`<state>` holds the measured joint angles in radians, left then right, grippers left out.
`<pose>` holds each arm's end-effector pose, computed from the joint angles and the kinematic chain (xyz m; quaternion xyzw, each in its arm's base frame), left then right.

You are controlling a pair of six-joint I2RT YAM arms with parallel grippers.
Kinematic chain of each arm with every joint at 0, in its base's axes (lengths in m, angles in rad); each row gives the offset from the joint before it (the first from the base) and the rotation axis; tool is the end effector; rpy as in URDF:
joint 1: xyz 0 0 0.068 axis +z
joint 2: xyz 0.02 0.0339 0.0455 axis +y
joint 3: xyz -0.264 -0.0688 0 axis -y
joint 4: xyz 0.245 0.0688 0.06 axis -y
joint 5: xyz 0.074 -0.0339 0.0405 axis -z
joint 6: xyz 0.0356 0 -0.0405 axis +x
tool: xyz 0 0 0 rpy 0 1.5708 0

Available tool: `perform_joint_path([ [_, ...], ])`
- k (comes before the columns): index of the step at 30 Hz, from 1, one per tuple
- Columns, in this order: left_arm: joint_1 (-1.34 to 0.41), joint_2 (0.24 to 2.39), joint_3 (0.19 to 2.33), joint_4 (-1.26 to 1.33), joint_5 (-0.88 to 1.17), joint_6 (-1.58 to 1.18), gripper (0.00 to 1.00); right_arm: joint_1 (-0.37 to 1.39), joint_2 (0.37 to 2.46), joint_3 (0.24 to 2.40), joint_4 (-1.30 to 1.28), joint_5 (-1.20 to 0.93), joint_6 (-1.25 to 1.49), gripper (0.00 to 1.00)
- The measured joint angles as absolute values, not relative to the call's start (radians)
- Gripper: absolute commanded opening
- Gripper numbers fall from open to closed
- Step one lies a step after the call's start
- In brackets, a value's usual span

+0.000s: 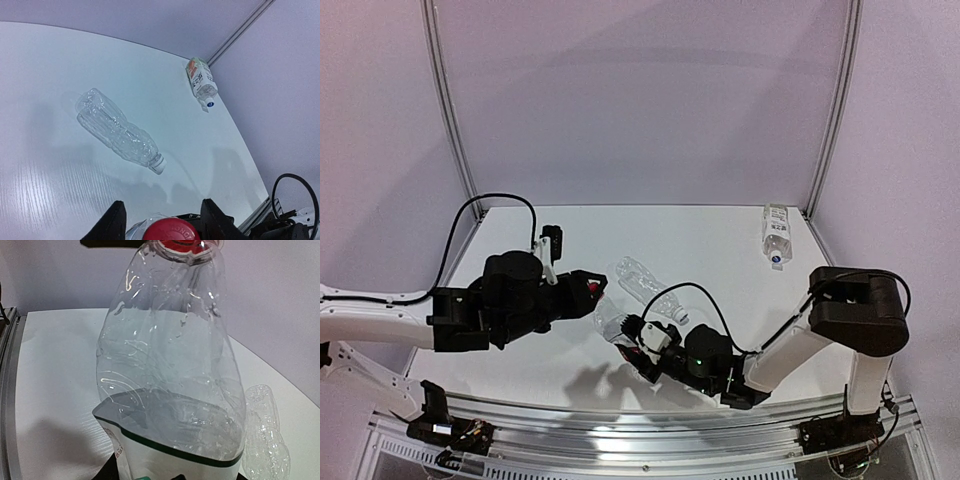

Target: Unscrew the bottle caps

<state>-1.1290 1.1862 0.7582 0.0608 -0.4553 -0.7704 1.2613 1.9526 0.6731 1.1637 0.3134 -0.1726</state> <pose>0.1286 -0.2353 0.2731 0.0175 0.8130 -0.3403 0.4722 0.1181 0.3332 0.1286 -0.4065 0.6243 0.2405 0.6223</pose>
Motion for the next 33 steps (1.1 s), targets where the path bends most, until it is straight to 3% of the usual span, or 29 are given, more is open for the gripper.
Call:
perform_joint_path([
  [6,-1.145,1.141,0.733,0.039,-0.474,-0.778,0.9,1.262,1.953,0.678,1.164,0.346,-0.187,0.45],
  [9,-1.163,1.077,0.698,0.056,-0.472,-0.732,0.99,1.262,1.953,0.678,1.164,0.344,-0.189,0.45],
  [14,-1.177,0.97,0.678,0.067,-0.443,-0.63,0.99,1.262,1.952,0.678,1.164,0.303,-0.18,0.45],
  [19,-1.178,0.873,0.642,0.086,-0.376,-0.514,0.98,1.24,1.925,0.635,1.187,0.101,-0.133,0.45],
  [26,-1.173,0.77,0.567,0.104,-0.239,-0.402,0.93,1.197,1.9,0.586,1.249,-0.167,-0.068,0.45],
  [33,-1.152,0.805,0.565,0.149,-0.131,-0.365,0.82,1.193,1.9,0.586,1.262,-0.273,-0.043,0.45],
])
